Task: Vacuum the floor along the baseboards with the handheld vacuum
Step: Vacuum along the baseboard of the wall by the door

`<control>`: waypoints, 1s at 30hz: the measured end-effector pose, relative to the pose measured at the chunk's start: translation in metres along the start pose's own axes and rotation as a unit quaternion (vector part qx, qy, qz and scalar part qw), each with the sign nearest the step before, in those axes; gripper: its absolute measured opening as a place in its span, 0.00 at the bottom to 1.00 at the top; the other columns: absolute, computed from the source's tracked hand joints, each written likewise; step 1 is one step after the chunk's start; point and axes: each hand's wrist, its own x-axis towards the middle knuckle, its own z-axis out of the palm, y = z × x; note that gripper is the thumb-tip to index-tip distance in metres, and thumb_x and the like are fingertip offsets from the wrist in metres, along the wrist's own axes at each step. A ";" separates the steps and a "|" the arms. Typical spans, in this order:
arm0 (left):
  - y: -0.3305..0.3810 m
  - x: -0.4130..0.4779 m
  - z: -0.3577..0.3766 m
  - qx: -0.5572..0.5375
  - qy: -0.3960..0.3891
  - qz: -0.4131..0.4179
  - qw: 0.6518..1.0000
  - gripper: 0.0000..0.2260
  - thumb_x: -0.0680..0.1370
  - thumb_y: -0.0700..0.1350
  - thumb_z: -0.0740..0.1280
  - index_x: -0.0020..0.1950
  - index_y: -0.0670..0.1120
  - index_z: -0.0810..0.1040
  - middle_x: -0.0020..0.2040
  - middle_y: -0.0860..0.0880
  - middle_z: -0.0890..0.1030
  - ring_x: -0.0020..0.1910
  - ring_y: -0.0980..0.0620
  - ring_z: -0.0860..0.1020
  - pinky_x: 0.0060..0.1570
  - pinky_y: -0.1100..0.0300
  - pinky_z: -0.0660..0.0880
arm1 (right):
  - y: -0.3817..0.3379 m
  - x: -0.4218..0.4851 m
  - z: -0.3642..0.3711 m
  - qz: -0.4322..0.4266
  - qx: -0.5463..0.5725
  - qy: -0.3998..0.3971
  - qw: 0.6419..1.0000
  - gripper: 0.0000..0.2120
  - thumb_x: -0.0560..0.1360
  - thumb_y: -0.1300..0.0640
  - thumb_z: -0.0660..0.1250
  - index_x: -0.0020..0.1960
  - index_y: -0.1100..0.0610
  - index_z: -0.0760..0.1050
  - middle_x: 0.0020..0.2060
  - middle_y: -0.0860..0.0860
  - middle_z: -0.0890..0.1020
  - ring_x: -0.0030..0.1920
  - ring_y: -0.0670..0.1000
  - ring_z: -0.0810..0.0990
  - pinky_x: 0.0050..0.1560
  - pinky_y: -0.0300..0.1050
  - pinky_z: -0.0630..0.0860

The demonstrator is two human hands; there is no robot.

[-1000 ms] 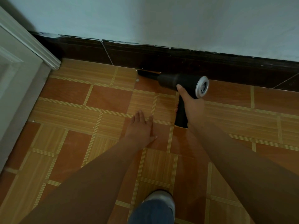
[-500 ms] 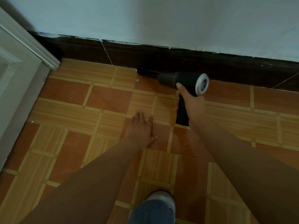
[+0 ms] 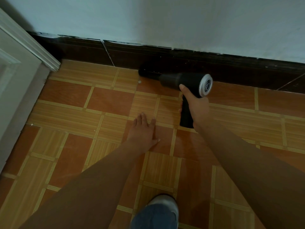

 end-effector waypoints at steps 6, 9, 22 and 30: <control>-0.001 0.000 0.001 0.002 0.002 0.004 1.000 0.36 0.79 0.62 0.55 0.78 0.47 0.42 0.76 0.34 0.42 0.77 0.39 0.43 0.75 0.50 0.45 | 0.001 0.001 0.007 -0.012 0.003 -0.008 1.000 0.12 0.71 0.52 0.73 0.43 0.60 0.74 0.29 0.54 0.76 0.25 0.49 0.75 0.26 0.40 0.74; -0.002 0.000 0.002 0.005 0.005 0.007 1.000 0.36 0.79 0.62 0.55 0.78 0.47 0.42 0.76 0.34 0.42 0.77 0.39 0.43 0.75 0.50 0.45 | 0.000 0.002 0.009 -0.012 0.001 -0.002 1.000 0.13 0.71 0.52 0.73 0.43 0.60 0.74 0.30 0.54 0.76 0.25 0.48 0.75 0.26 0.40 0.74; -0.007 0.000 0.006 -0.005 0.012 0.012 1.000 0.35 0.79 0.61 0.55 0.78 0.49 0.42 0.77 0.36 0.41 0.77 0.41 0.42 0.75 0.49 0.44 | -0.005 0.000 0.005 -0.049 -0.038 -0.005 0.998 0.10 0.71 0.53 0.73 0.41 0.58 0.74 0.30 0.54 0.76 0.28 0.51 0.75 0.31 0.45 0.75; -0.020 -0.005 0.012 -0.043 0.030 -0.009 0.999 0.36 0.78 0.62 0.57 0.78 0.51 0.42 0.78 0.40 0.40 0.77 0.44 0.40 0.74 0.48 0.42 | -0.006 -0.002 -0.011 -0.022 -0.031 0.011 0.999 0.12 0.70 0.52 0.73 0.42 0.57 0.73 0.31 0.54 0.77 0.29 0.51 0.76 0.32 0.45 0.76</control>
